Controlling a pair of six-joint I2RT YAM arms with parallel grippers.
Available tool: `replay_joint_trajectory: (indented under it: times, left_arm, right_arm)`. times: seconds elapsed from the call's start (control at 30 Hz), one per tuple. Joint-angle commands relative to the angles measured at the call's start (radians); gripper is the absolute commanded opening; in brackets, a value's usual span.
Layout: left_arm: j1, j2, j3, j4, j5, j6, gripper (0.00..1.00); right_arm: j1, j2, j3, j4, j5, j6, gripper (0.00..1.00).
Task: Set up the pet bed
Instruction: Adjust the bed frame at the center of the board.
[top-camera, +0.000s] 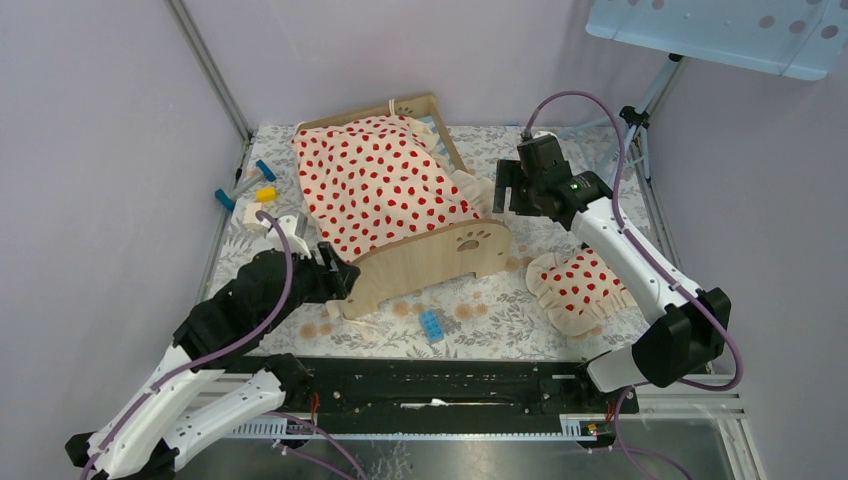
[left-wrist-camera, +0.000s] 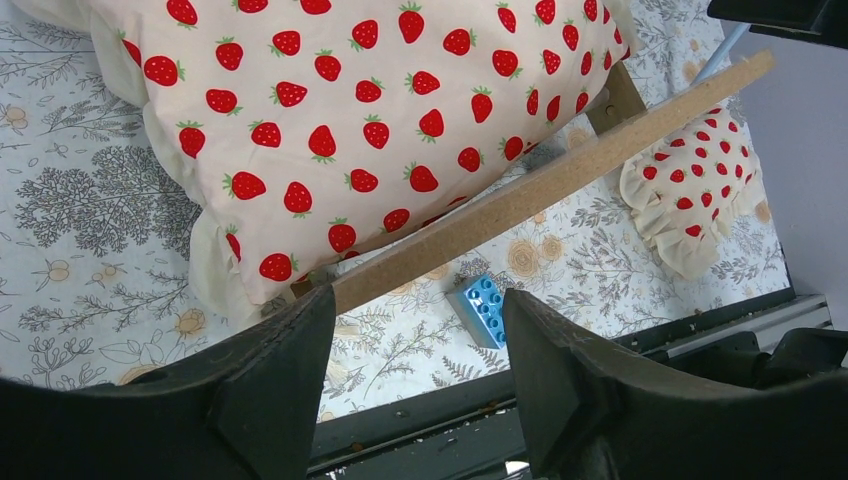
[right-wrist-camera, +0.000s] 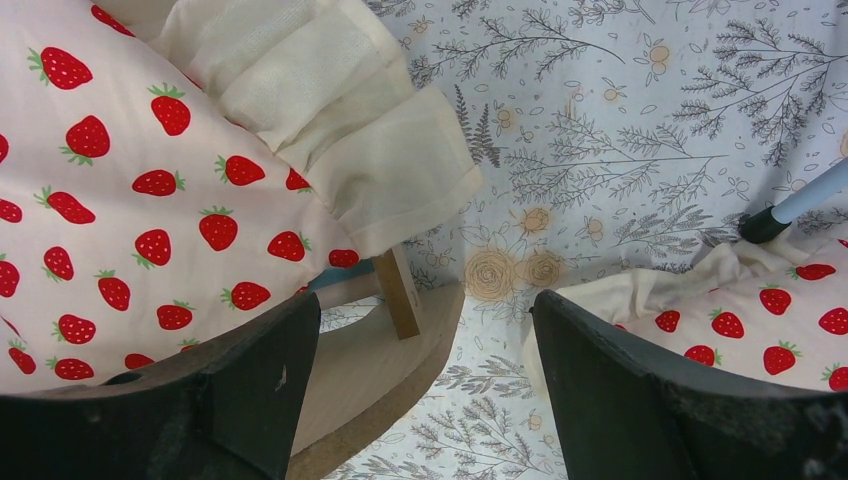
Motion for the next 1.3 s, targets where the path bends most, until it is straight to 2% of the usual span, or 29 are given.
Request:
replay_joint_trajectory:
  times: [0.0, 0.17, 0.47, 0.63, 0.8, 1.03, 1.17, 1.27]
  left_arm:
    - [0.003, 0.006, -0.006, 0.061, 0.008, 0.016, 0.66]
    - [0.003, 0.011, -0.022, 0.091, 0.025, 0.048, 0.66]
    - [0.003, 0.143, -0.012, 0.200, 0.137, 0.278, 0.68]
    - [0.003, 0.214, -0.020, 0.243, 0.146, 0.360, 0.68]
    - [0.003, 0.266, -0.032, 0.270, 0.218, 0.367, 0.67]
    - [-0.028, 0.249, -0.065, 0.313, 0.406, 0.275, 0.63]
    - [-0.124, 0.245, -0.094, 0.342, 0.411, 0.226, 0.64]
    - [-0.191, 0.285, -0.103, 0.383, 0.409, 0.197, 0.64]
  right_arm:
    - [-0.006, -0.039, 0.002, 0.014, -0.003, -0.017, 0.84]
    - [-0.006, -0.081, 0.009, -0.002, 0.000, 0.000, 0.84]
    - [-0.006, -0.306, -0.053, -0.066, -0.001, 0.086, 0.84]
    - [-0.004, -0.446, -0.228, -0.070, -0.152, 0.188, 0.72]
    - [-0.004, -0.537, -0.433, 0.045, -0.353, 0.305, 0.63]
    - [-0.004, -0.402, -0.439, 0.199, -0.348, 0.340, 0.63]
    - [-0.004, -0.259, -0.352, 0.263, -0.329, 0.327, 0.63]
    - [-0.008, -0.165, -0.265, 0.276, -0.259, 0.295, 0.64]
